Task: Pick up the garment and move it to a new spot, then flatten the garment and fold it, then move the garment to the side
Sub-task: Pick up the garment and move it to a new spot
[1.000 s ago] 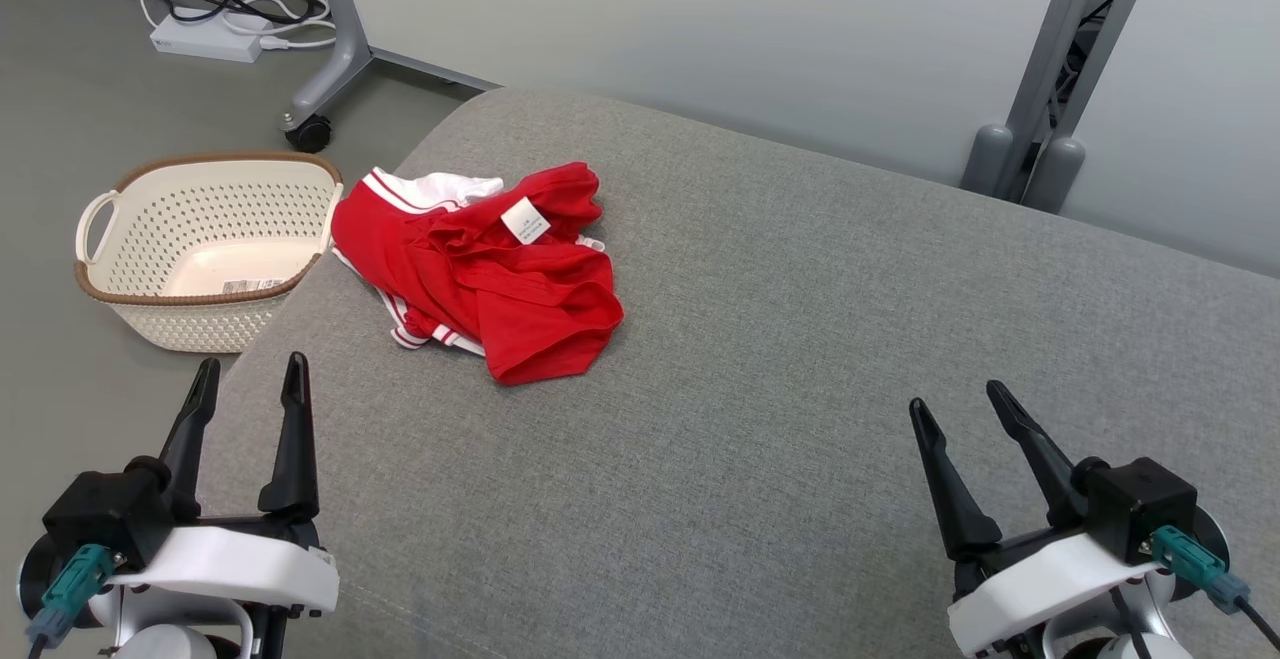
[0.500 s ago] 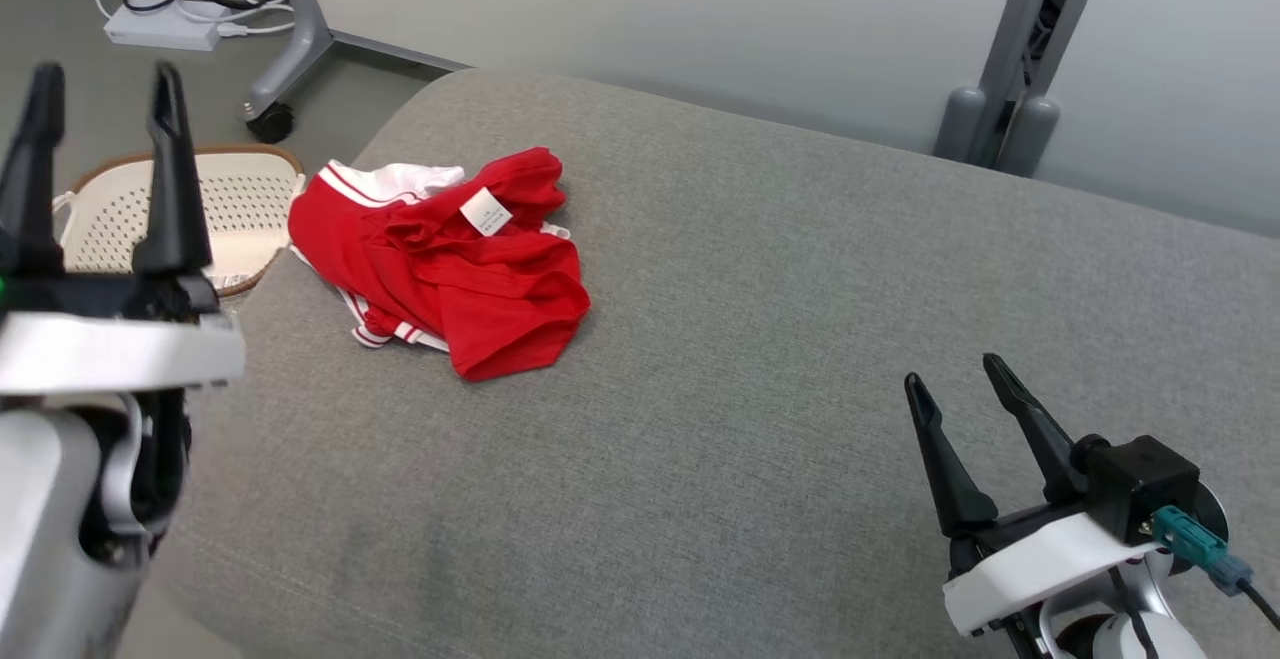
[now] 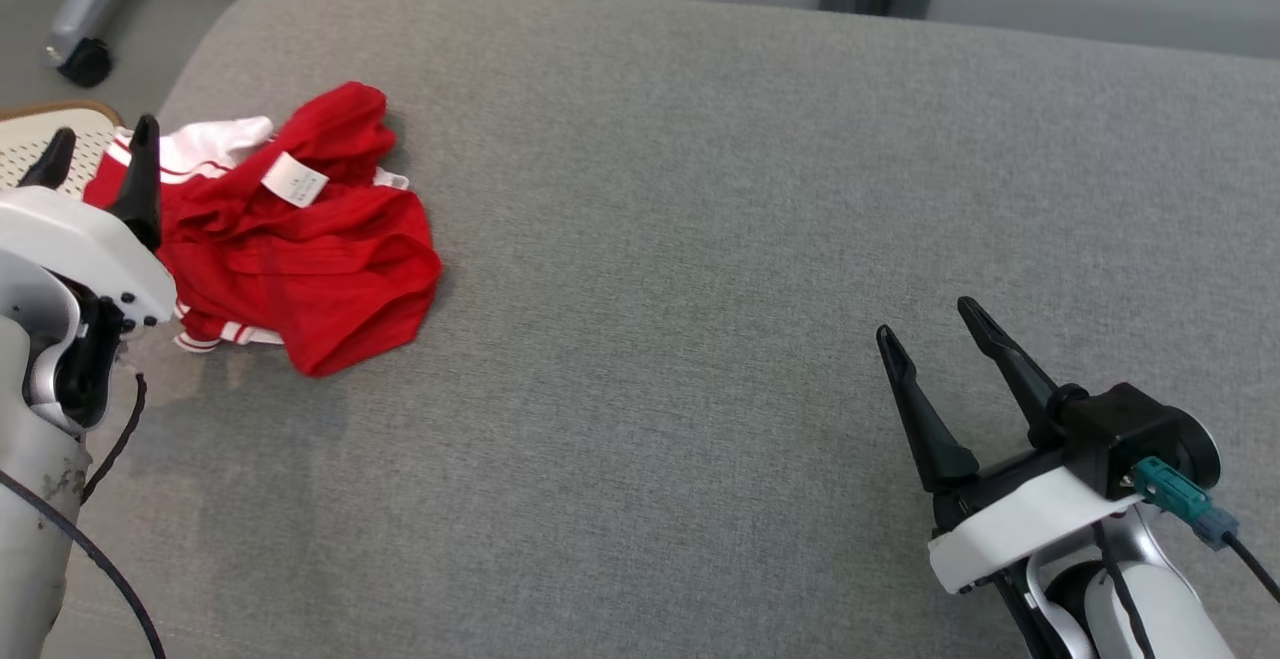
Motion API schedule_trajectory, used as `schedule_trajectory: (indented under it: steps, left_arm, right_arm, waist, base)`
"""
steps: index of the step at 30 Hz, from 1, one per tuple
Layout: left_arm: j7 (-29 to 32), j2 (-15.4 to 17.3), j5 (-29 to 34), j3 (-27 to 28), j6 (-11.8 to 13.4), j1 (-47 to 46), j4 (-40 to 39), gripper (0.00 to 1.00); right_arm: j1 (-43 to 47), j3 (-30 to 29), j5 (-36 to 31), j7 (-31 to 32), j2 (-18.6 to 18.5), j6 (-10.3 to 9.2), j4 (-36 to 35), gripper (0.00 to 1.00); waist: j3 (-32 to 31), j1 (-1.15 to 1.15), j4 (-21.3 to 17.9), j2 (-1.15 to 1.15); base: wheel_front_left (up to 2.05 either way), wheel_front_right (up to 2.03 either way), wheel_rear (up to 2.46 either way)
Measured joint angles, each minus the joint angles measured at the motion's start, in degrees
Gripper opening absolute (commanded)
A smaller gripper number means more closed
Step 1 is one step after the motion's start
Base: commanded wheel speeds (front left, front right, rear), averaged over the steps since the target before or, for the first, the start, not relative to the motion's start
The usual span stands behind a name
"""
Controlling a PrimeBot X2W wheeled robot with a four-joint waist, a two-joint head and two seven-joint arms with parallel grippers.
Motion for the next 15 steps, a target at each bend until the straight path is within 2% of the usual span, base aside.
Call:
schedule_trajectory:
  steps: [5,11,12,13,14,15]
  left_arm:
    - [5.1,-1.8,-1.9,-1.0,-3.2,-2.8,12.8,1.0]
    - [7.9,-3.7,-5.3,0.2,-5.2,-4.5,23.0,1.0]
    - [7.4,-3.9,-5.6,0.3,-5.5,-4.9,23.9,0.95]
    - [6.7,-4.0,-5.8,0.4,-5.8,-5.4,24.5,0.39]
    - [5.8,-4.1,-5.9,0.5,-6.2,-5.8,25.0,0.0]
    - [5.0,-4.2,-6.0,0.6,-6.5,-6.2,25.5,0.0]
  right_arm:
    - [-1.4,0.7,0.0,0.8,-1.2,0.0,-1.1,1.0]
    - [-2.8,1.0,-0.1,1.0,-1.8,0.0,-1.9,1.0]
    - [-3.1,1.0,-0.1,1.0,-1.9,0.0,-1.9,1.0]
    - [-3.2,1.0,-0.1,1.0,-1.9,0.0,-1.9,1.0]
    - [-3.2,1.0,-0.1,1.0,-2.0,0.0,-1.9,1.0]
    - [-3.2,0.9,-0.1,1.0,-2.0,0.0,-1.9,1.0]
  waist:
    - [4.6,0.0,-2.3,0.0]
    - [8.9,0.0,-4.1,0.0]
    - [9.4,0.0,-4.3,0.0]
    - [9.7,0.0,-4.4,0.0]
    - [10.0,0.0,-4.5,0.0]
    - [10.2,0.0,-4.5,0.0]
  base:
    - [0.0,0.0,0.0]
    - [0.0,0.0,0.0]
    - [0.0,0.0,0.0]
    - [0.0,0.0,0.0]
    - [0.0,0.0,0.0]
    - [0.0,0.0,0.0]
